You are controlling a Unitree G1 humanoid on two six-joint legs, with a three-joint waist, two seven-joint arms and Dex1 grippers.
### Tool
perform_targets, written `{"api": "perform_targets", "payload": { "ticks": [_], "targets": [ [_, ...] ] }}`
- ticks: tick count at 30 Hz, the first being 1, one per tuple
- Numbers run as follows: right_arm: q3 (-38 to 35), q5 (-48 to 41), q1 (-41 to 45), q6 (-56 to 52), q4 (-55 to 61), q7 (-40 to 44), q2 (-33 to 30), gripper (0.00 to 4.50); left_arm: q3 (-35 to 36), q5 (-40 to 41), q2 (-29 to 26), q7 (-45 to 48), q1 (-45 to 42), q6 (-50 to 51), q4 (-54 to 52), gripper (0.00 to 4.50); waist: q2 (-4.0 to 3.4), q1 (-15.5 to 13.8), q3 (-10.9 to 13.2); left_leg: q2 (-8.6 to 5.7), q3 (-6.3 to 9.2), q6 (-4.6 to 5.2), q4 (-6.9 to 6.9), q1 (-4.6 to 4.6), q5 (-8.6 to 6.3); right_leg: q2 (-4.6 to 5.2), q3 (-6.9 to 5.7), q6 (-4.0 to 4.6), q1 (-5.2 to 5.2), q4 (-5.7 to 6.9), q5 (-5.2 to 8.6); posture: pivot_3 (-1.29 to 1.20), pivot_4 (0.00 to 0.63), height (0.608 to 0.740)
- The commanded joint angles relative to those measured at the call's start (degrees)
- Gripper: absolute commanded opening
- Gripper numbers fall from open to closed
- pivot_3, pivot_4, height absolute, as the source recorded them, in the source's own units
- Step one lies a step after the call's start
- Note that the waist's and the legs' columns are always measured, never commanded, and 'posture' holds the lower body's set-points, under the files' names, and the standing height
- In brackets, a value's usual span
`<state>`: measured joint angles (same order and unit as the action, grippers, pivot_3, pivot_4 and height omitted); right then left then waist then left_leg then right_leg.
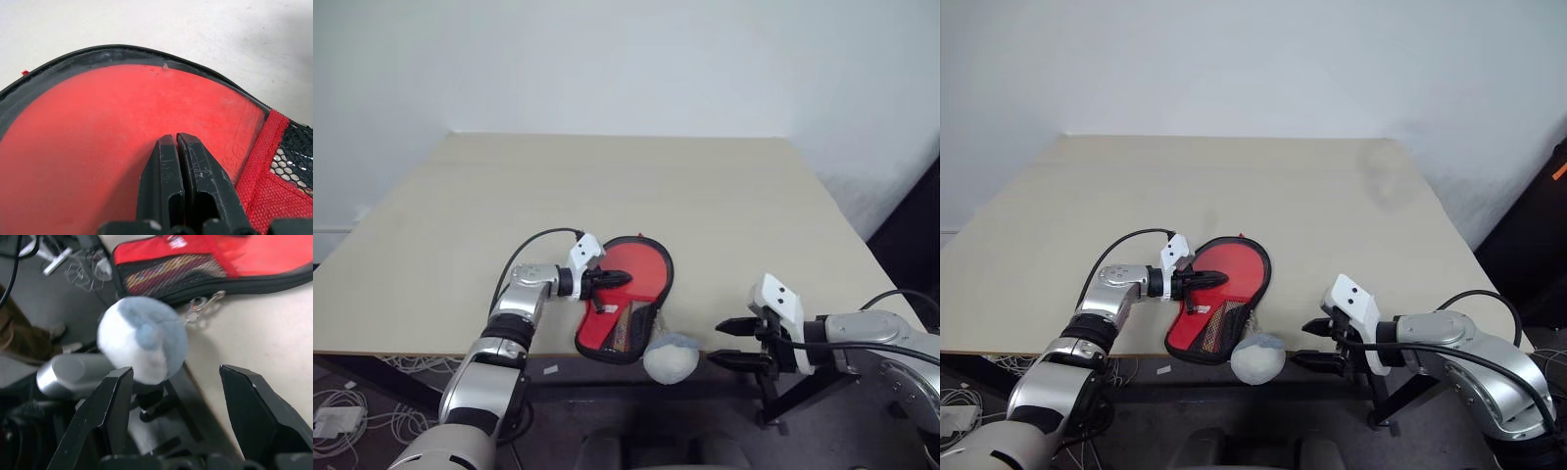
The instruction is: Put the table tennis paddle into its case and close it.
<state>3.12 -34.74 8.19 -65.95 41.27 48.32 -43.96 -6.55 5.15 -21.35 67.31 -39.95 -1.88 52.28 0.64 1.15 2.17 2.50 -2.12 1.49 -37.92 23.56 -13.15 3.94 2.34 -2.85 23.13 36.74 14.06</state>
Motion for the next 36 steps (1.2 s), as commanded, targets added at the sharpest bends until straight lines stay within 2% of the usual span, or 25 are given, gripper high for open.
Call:
{"api": "perform_targets", "payload": {
  "ticks": [1,13,33,36],
  "targets": [
    [1.1,-1.0,0.8,1.5,1.3,-1.1,0.1,3.04,-1.6,-2.4,0.5,-0.2,0.4,0.5,2.4,0.00,0.00,0.0,0.0,0.00,0.00,0.00,0.00,0.00,0.00,0.00,0.00,0.00,0.00,0.00,0.00,0.00,0.000,0.740],
    [8.1,0.0,6.1,2.2,-2.3,-5.4,4.0,3.04,-1.6,-2.5,0.2,-0.2,0.6,0.6,2.5,0.00,0.02,-0.1,0.0,0.00,0.00,0.00,-0.03,-0.01,0.00,0.00,0.00,0.00,0.00,0.01,-0.01,0.00,0.000,0.740],
    [17.9,3.1,9.5,5.4,-8.4,-5.3,6.5,3.04,-1.3,-2.3,-0.4,-0.4,1.2,0.9,1.5,0.00,0.03,0.0,0.0,0.01,0.00,0.01,-0.03,-0.01,0.00,-0.01,0.00,0.00,0.00,0.03,-0.01,0.00,0.000,0.740],
    [18.9,4.0,10.4,6.3,-10.2,-5.2,6.8,2.43,-1.2,-2.2,-0.6,-0.4,1.2,1.1,1.3,0.00,0.03,0.0,0.0,0.02,-0.01,0.00,-0.03,-0.01,0.00,-0.02,0.00,0.00,0.00,0.03,-0.01,0.00,0.000,0.740]
  ]
}}
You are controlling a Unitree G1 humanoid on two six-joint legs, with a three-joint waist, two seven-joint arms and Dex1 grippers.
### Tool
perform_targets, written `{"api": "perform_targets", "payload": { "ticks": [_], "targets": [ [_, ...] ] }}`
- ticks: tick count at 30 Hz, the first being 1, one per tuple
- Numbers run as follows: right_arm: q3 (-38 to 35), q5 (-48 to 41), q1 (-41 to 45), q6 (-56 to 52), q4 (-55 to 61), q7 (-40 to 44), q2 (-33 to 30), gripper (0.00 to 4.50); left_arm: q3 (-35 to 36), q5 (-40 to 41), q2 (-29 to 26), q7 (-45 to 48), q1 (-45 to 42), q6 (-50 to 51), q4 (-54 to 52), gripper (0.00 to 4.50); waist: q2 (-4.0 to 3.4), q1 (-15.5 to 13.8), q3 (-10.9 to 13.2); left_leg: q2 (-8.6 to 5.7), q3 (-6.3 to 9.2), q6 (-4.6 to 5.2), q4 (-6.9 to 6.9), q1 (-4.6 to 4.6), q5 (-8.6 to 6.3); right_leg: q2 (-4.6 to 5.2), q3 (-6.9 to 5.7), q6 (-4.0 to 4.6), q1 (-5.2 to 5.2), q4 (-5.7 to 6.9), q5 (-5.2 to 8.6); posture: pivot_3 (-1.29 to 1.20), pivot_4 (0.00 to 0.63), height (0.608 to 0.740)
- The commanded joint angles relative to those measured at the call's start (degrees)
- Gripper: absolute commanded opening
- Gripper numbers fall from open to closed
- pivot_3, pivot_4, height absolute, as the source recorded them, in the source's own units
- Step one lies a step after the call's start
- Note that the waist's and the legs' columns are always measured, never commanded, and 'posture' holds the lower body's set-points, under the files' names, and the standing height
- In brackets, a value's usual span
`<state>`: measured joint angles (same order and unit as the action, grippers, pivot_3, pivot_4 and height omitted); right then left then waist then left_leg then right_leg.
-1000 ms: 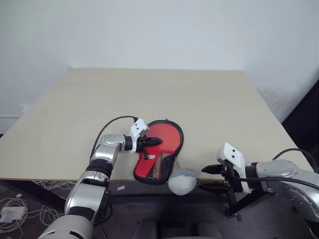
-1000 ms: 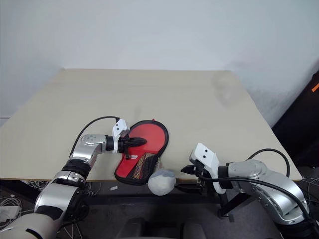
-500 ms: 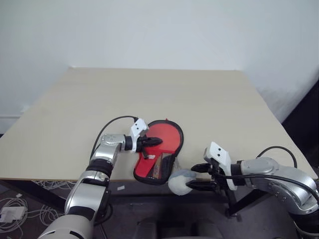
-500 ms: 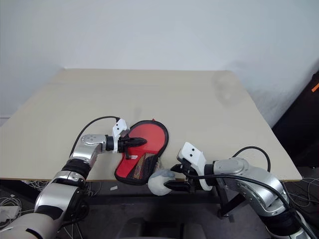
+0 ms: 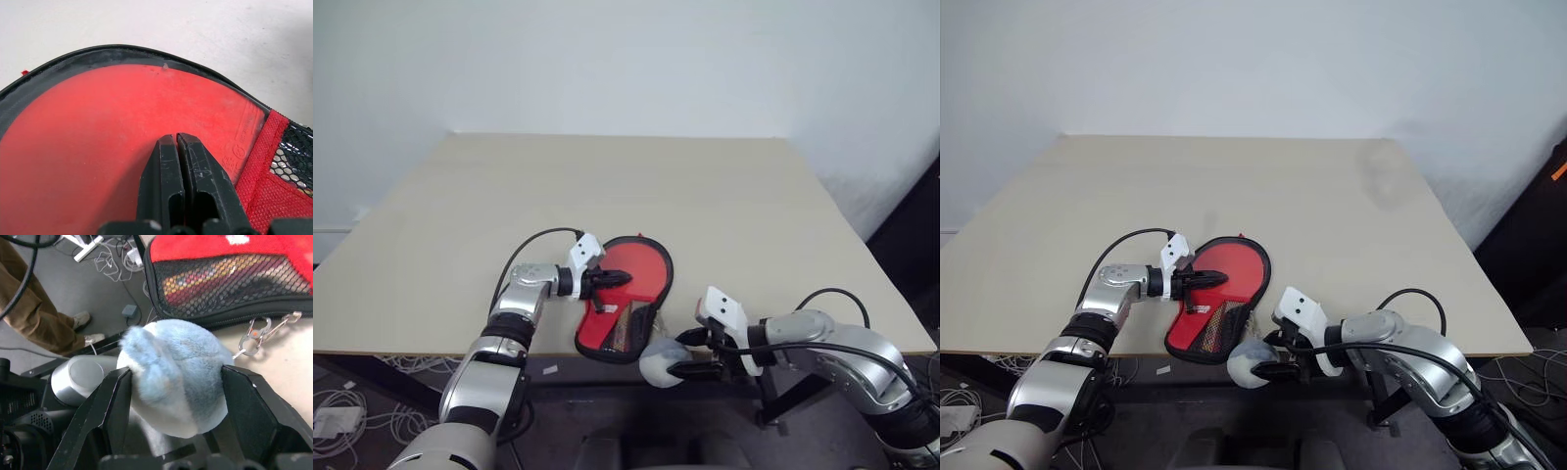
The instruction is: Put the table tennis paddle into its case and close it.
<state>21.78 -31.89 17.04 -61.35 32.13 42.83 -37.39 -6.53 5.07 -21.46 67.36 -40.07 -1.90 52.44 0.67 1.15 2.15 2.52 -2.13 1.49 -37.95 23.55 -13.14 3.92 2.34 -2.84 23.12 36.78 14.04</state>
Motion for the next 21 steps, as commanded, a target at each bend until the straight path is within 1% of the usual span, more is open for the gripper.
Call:
{"api": "perform_targets", "payload": {
  "ticks": [1,4,7,13,21],
  "targets": [
    [0.4,1.4,1.8,2.0,-1.6,0.4,0.2,2.15,-1.2,-2.1,-0.6,-0.4,1.4,1.2,1.1,0.00,0.00,0.0,0.0,0.00,0.00,0.00,0.00,0.00,0.00,0.00,0.00,0.00,0.00,0.00,0.00,0.00,0.000,0.740],
    [0.8,2.0,2.6,2.7,-2.5,0.9,0.2,1.05,-1.2,-2.0,-0.7,-0.4,1.5,1.4,0.8,0.00,0.00,0.0,0.0,0.00,0.00,0.00,0.00,0.00,0.00,0.00,0.00,0.00,-0.01,0.01,0.00,0.00,0.000,0.740],
    [1.1,2.6,3.2,3.5,-3.1,1.3,0.0,0.07,-1.2,-2.0,-0.8,-0.4,1.6,1.5,0.7,0.00,0.00,0.0,0.0,0.01,0.00,0.00,0.00,0.00,0.00,-0.01,0.00,0.00,0.01,0.02,0.00,0.00,0.000,0.740],
    [1.5,3.6,4.1,5.2,-2.6,3.1,-1.1,0.03,-1.1,-1.9,-1.1,-0.3,1.9,1.7,0.3,0.00,0.00,0.0,0.0,0.01,-0.01,0.00,0.00,0.00,0.00,-0.01,0.00,0.00,-0.01,0.02,0.00,0.00,0.000,0.740],
    [2.1,1.0,3.2,6.2,3.1,9.8,-5.1,0.03,-1.1,-1.8,-1.1,-0.1,1.9,2.3,-0.4,0.00,0.01,0.0,0.0,0.01,-0.02,0.00,0.00,0.02,0.00,-0.01,0.01,0.00,-0.01,0.02,0.00,0.00,0.000,0.740]
  ]
}}
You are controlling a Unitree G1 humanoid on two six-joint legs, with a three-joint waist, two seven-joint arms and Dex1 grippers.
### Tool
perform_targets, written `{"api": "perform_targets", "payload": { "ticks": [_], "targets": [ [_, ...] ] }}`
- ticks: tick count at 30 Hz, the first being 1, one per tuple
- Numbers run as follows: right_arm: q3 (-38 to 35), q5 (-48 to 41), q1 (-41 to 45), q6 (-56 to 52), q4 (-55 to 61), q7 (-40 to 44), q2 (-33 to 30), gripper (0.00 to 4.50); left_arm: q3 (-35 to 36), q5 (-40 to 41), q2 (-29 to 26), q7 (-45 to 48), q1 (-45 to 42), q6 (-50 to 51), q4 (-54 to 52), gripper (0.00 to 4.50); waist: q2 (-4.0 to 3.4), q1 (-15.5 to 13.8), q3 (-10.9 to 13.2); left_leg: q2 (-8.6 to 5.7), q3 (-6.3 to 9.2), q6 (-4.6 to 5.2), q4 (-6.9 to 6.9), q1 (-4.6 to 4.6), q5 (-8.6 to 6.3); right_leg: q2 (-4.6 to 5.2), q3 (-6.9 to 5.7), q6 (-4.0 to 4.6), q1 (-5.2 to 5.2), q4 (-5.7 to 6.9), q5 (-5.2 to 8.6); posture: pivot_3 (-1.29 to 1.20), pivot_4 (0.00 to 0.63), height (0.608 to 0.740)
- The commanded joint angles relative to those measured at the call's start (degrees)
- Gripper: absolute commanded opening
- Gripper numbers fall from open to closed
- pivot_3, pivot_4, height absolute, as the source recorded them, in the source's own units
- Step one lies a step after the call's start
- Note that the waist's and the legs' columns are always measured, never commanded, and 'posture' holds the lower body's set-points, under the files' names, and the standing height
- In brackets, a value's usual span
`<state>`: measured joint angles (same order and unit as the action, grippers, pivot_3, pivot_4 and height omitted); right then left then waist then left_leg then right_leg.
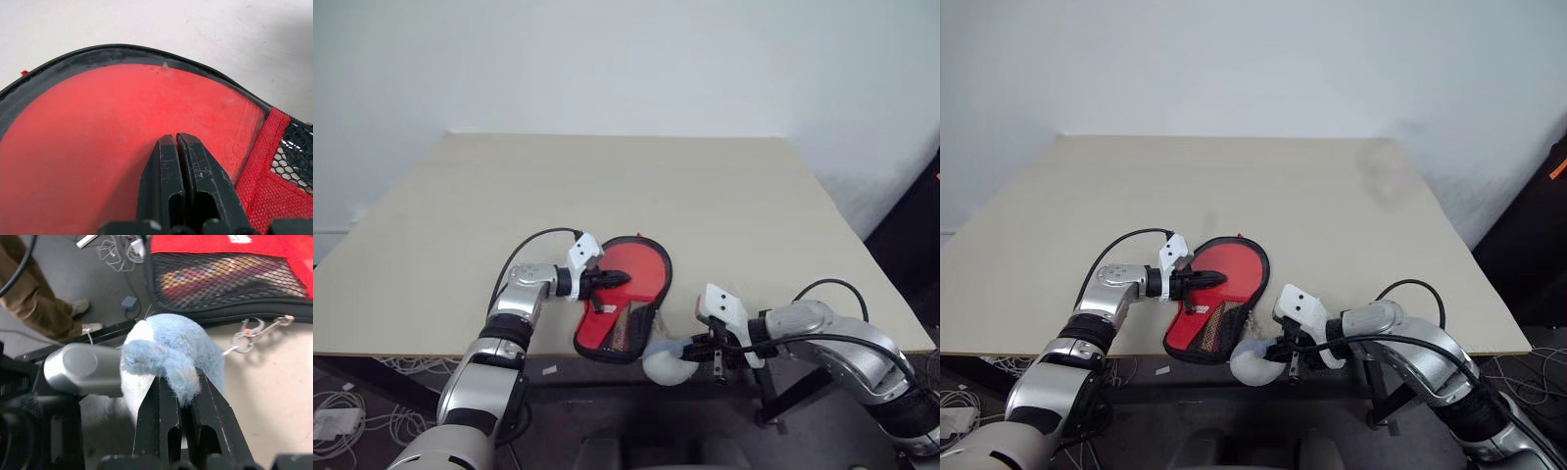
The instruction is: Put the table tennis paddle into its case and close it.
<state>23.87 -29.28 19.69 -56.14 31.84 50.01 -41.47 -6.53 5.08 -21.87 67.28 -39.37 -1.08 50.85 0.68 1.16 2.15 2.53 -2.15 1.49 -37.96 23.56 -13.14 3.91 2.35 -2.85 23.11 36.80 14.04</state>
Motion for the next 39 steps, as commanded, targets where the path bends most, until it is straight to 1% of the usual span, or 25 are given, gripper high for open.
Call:
{"api": "perform_targets", "payload": {
  "ticks": [1,9,16,24,27,29,30,34,36,38,39],
  "targets": [
    [0.0,-1.7,0.4,1.0,3.7,3.0,-1.3,0.03,-1.2,-1.9,-0.7,0.0,1.2,1.5,1.2,0.00,0.00,0.0,0.0,0.00,0.00,0.00,0.00,0.00,0.00,0.00,0.00,0.00,0.01,0.00,0.00,0.00,0.000,0.740],
    [0.1,-2.5,-0.9,2.1,7.0,7.1,-4.0,0.03,-1.4,-2.1,0.0,-0.6,0.6,1.3,2.1,0.00,0.01,0.0,0.0,0.00,0.00,0.00,0.00,0.00,0.00,0.00,0.00,0.00,0.02,-0.01,0.00,0.00,0.000,0.740],
    [-0.8,-5.3,-1.6,2.9,10.2,10.5,-5.8,0.03,-1.5,-2.3,0.4,-0.7,0.5,1.2,2.5,0.00,0.01,0.0,0.0,-0.01,-0.01,0.00,0.00,0.00,0.00,0.01,0.00,0.00,0.06,-0.02,0.00,0.00,0.000,0.740],
    [-1.5,-4.3,-0.9,3.3,8.1,9.0,-4.8,0.03,-1.1,-2.0,1.0,-1.7,0.2,1.0,3.0,0.00,0.02,-0.1,0.0,-0.01,-0.01,0.00,-0.02,0.00,-0.01,0.02,-0.01,0.00,0.05,-0.02,0.00,0.00,0.000,0.740],
    [-2.7,-4.4,-0.1,2.8,6.9,8.3,-4.3,0.74,-0.7,-1.9,1.2,-2.4,0.1,0.9,3.3,0.00,0.02,-0.1,0.0,-0.01,0.00,0.00,-0.03,0.00,0.00,0.02,-0.01,0.00,0.04,-0.02,0.00,0.00,0.000,0.740],
    [-4.2,-5.7,0.5,2.3,6.7,9.1,-4.7,1.41,-0.5,-1.8,1.3,-2.9,0.0,0.8,3.4,0.00,0.02,-0.1,0.0,-0.01,0.00,0.00,-0.05,-0.01,0.00,0.02,-0.01,0.00,0.04,-0.02,0.00,0.00,0.000,0.740],
    [-4.7,-6.3,0.7,2.2,6.6,9.5,-4.9,1.83,-0.4,-1.8,1.4,-3.1,-0.1,0.8,3.5,0.00,0.02,-0.1,0.0,-0.01,0.01,0.00,-0.05,-0.02,0.00,0.02,-0.02,0.00,0.02,-0.02,0.00,0.00,0.000,0.740],
    [-8.9,-12.6,1.9,1.0,6.9,12.8,-5.7,3.16,0.2,-1.5,1.8,-3.7,-0.5,0.9,4.0,0.00,0.02,-0.3,0.0,-0.01,0.03,0.00,-0.07,-0.02,0.00,0.02,-0.03,0.00,-0.01,-0.02,0.00,0.00,0.000,0.740],
    [-10.6,-13.9,3.1,0.9,4.5,11.5,-3.5,3.86,0.9,-0.7,2.1,-4.0,-0.6,2.0,3.7,0.00,0.02,-0.3,0.0,-0.01,0.03,0.00,-0.08,-0.03,0.00,0.02,-0.03,0.00,-0.03,-0.02,-0.01,0.00,0.000,0.740],
    [-13.2,-14.5,5.6,0.6,-1.2,6.9,1.5,4.48,2.0,0.5,2.2,-3.8,-0.4,3.5,2.5,0.00,0.03,-0.2,0.0,0.00,0.03,0.00,-0.09,-0.07,0.00,0.01,-0.03,0.01,-0.04,-0.01,-0.02,0.00,0.000,0.740],
    [-14.4,-14.1,7.0,0.7,-4.4,4.2,4.2,4.48,2.5,0.8,2.1,-4.2,-0.2,3.8,2.0,0.00,0.02,-0.2,0.0,0.01,0.03,-0.01,-0.09,-0.09,0.00,0.00,-0.04,0.03,-0.07,0.00,-0.05,0.00,0.000,0.740]
  ]
}}
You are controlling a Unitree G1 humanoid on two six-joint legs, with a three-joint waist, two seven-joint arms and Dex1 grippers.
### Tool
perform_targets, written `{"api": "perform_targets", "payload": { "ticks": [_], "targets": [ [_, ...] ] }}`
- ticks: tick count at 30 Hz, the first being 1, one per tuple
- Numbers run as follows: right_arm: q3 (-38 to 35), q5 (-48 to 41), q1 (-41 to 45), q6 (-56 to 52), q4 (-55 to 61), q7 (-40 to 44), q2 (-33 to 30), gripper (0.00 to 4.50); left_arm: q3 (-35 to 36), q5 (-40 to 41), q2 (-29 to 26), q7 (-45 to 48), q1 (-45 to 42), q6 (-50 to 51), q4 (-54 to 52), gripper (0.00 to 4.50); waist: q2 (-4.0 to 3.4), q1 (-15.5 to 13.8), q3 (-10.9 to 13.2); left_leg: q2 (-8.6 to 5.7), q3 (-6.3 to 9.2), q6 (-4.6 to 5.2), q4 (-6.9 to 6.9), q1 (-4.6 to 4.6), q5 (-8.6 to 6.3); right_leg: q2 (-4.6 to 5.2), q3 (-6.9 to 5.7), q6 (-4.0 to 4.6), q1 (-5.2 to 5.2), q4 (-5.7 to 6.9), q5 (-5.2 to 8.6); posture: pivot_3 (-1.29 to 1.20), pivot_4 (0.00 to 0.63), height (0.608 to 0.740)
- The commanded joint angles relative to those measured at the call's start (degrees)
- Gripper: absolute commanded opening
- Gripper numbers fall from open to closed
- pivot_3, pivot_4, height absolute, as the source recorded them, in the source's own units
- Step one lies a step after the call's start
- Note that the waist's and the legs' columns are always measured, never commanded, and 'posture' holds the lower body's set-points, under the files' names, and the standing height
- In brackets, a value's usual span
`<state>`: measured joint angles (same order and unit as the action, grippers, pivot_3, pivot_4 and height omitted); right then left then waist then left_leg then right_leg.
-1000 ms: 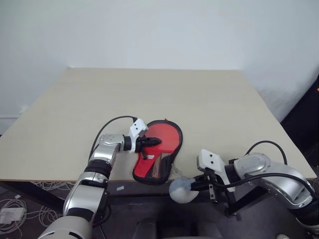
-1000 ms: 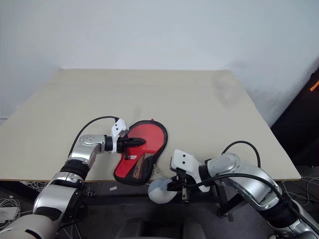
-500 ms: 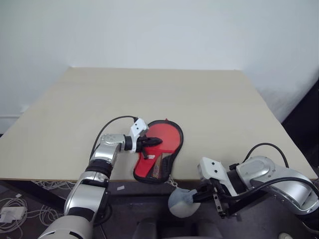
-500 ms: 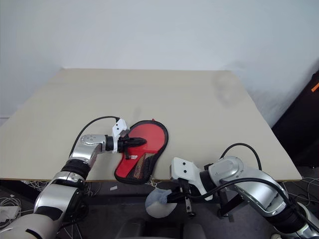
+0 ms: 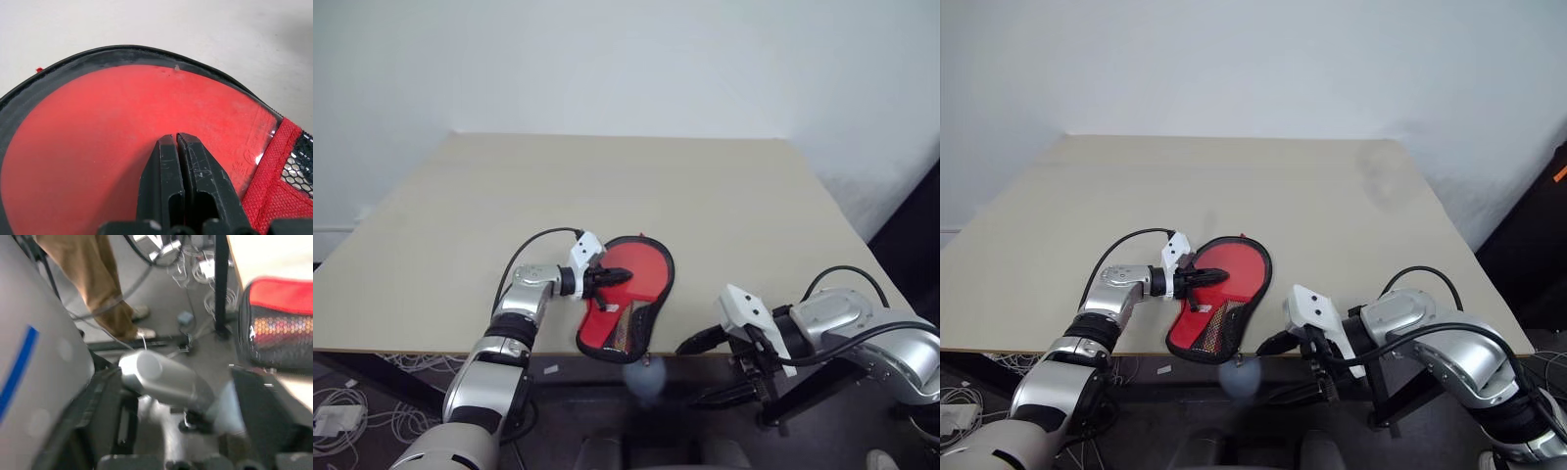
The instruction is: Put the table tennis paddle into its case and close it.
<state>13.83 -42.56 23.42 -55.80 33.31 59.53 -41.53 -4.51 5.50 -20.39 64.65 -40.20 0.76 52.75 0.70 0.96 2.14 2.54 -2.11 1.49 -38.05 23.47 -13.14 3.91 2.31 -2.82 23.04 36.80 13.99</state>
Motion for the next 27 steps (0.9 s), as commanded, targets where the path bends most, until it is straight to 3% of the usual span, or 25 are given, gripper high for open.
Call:
{"api": "perform_targets", "payload": {
  "ticks": [1,4,8,15,23,27],
  "targets": [
    [-5.3,-0.1,4.5,0.5,-8.9,-7.7,6.6,4.50,1.0,0.5,0.6,-2.0,0.8,2.1,-0.4,0.19,-0.02,0.0,0.0,0.01,-0.02,0.00,0.00,0.01,0.00,0.00,0.01,0.01,-0.01,0.01,-0.04,0.00,0.000,0.740],
    [-7.3,4.5,8.8,1.9,-19.1,-16.0,12.9,4.50,3.1,2.4,0.2,-2.6,1.7,4.2,-3.3,0.89,0.00,-0.1,0.0,0.00,-0.02,0.01,-0.01,0.04,0.01,0.00,0.01,-0.13,-0.08,0.01,-0.12,0.00,0.000,0.740],
    [-8.5,10.8,12.5,5.6,-30.2,-24.9,19.0,4.50,6.7,7.0,-1.1,-3.3,3.8,9.6,-11.9,2.26,0.00,0.2,0.0,0.01,-0.08,0.01,0.02,0.22,0.01,-0.01,0.06,0.07,0.15,0.07,-0.28,0.00,0.000,0.740],
    [-7.1,16.3,13.5,10.1,-36.7,-28.8,24.6,4.50,14.1,13.5,-4.2,-9.7,9.4,18.1,-29.0,4.46,-0.03,0.7,0.1,0.02,-0.05,0.01,0.14,0.39,0.01,-0.06,0.11,0.07,0.37,0.11,-0.31,0.00,0.000,0.740],
    [-7.1,18.8,13.0,10.9,-35.2,-30.0,26.5,4.50,19.2,15.6,-7.4,-15.6,15.3,19.1,-33.7,4.46,-0.03,1.0,0.1,0.04,-0.07,0.00,0.12,0.30,0.02,-0.05,0.09,0.07,0.29,0.11,-0.31,0.00,0.000,0.740],
    [-7.0,18.9,10.8,10.8,-33.7,-29.4,26.4,4.50,18.4,15.6,-4.7,-19.2,22.5,20.4,-38.9,4.46,-0.04,1.0,0.1,0.03,-0.12,0.00,0.14,0.30,0.02,0.00,0.11,0.07,0.28,0.09,-0.30,0.00,0.000,0.740]
  ]
}}
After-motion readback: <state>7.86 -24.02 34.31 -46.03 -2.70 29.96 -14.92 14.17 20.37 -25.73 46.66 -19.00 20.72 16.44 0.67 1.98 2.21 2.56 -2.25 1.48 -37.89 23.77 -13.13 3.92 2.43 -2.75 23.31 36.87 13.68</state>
